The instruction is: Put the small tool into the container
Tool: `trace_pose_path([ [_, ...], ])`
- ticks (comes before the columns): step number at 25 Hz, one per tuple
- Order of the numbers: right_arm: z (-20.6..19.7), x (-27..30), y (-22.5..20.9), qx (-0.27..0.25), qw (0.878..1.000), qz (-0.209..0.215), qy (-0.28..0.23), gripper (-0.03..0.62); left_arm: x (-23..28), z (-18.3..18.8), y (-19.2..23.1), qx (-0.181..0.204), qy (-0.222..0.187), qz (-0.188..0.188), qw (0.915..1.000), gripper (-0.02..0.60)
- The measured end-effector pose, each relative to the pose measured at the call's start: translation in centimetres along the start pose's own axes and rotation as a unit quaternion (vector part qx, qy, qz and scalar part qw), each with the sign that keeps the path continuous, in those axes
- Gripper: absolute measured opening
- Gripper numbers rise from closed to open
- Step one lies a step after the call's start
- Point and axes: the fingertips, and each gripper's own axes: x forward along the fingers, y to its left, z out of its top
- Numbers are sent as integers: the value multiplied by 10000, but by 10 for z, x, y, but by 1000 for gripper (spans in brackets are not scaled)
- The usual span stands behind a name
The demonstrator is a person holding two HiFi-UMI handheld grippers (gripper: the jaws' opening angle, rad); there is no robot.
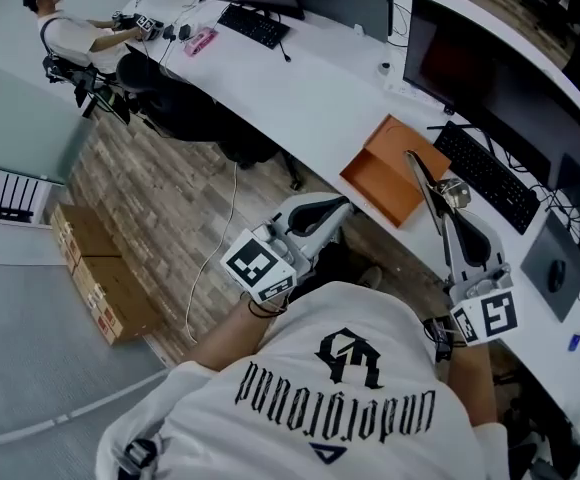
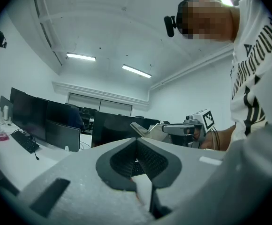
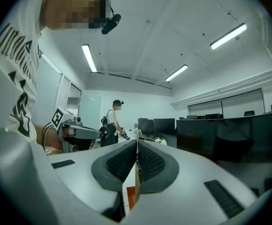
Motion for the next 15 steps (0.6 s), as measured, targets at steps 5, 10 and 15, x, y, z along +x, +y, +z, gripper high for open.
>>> trace_pose_path([
  [5,-6,16,-7,90,9999,35,76,21,11,0,17,-63,60,-13,10000,14],
  [10,-17,38,-10,210,9995,137,192,21,13,-1,35,-176,94,31,9998,14],
  [15,-30,63,-15,289,9989,195,324,21,18,-12,57,-245,267,30,9993,14],
])
